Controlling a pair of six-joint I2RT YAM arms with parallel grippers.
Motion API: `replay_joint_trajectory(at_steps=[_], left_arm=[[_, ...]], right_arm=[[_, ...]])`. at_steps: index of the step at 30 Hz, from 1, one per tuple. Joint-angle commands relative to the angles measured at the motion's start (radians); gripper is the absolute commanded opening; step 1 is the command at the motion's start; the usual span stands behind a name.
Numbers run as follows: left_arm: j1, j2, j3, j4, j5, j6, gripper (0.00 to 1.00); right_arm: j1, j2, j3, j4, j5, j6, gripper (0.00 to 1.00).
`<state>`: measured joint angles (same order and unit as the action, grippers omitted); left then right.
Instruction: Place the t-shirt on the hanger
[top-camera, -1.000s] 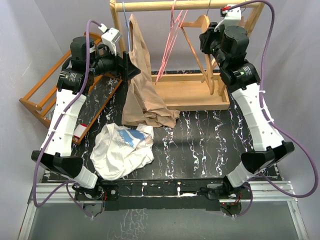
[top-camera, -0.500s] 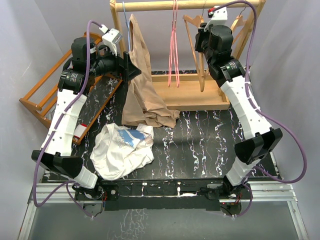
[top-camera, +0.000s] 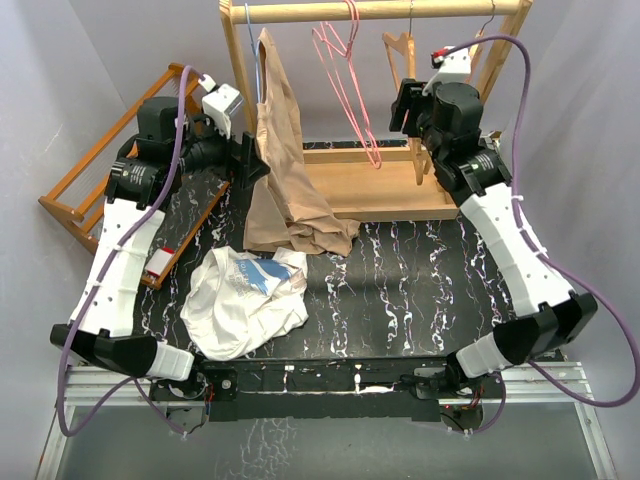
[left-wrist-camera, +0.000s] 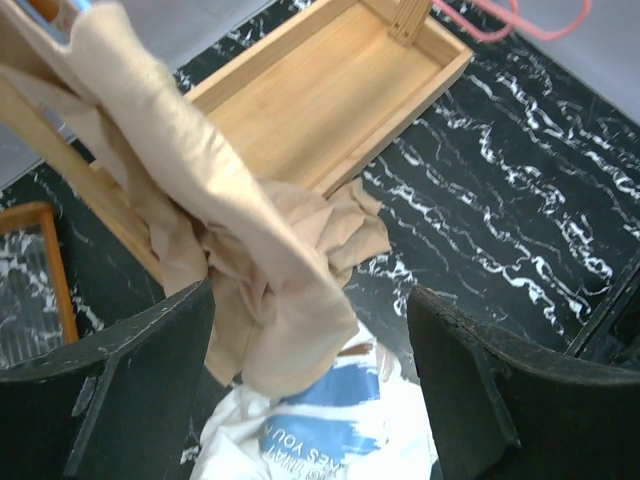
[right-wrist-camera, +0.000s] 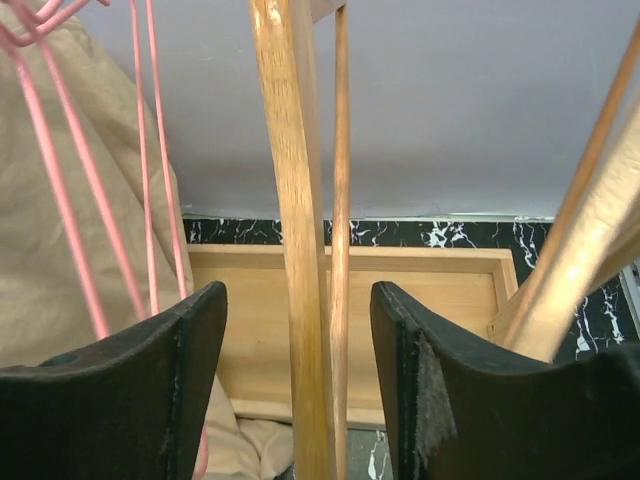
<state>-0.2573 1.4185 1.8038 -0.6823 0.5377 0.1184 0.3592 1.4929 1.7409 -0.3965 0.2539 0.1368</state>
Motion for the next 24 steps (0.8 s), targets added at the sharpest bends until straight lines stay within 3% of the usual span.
replay_joint_trajectory(at_steps=[1,7,12,16,21,24], left_arm=[[0.004,-0.075,-0.026,-0.126,-0.085,0.089,0.76],[0.024,-0.082,-0.064,-0.308,-0.192,0.117,0.75],[0.13,-0.027,-0.057,-0.417,-0.208,0.059,0.68],[0.182,0.001,-0.082,-0.472,-0.217,0.095,0.67],[0.223,-0.045,-0.266,-0.448,-0.187,0.273,0.63],[0.225,-0.061,-0.331,-0.446,-0.188,0.278,0.63]], right_arm=[[-0.001,-0.118,-0.043,-0.015,-0.029,0.044,0.68],[0.0,-0.215,-0.098,-0.134,-0.066,0.038,0.74],[0.0,-0.301,-0.151,-0.205,-0.084,0.062,0.74],[-0.001,-0.347,-0.18,-0.247,-0.092,0.084,0.74],[-0.001,-0.381,-0.205,-0.266,-0.102,0.091,0.74],[0.0,-0.393,-0.216,-0.265,-0.102,0.095,0.74]])
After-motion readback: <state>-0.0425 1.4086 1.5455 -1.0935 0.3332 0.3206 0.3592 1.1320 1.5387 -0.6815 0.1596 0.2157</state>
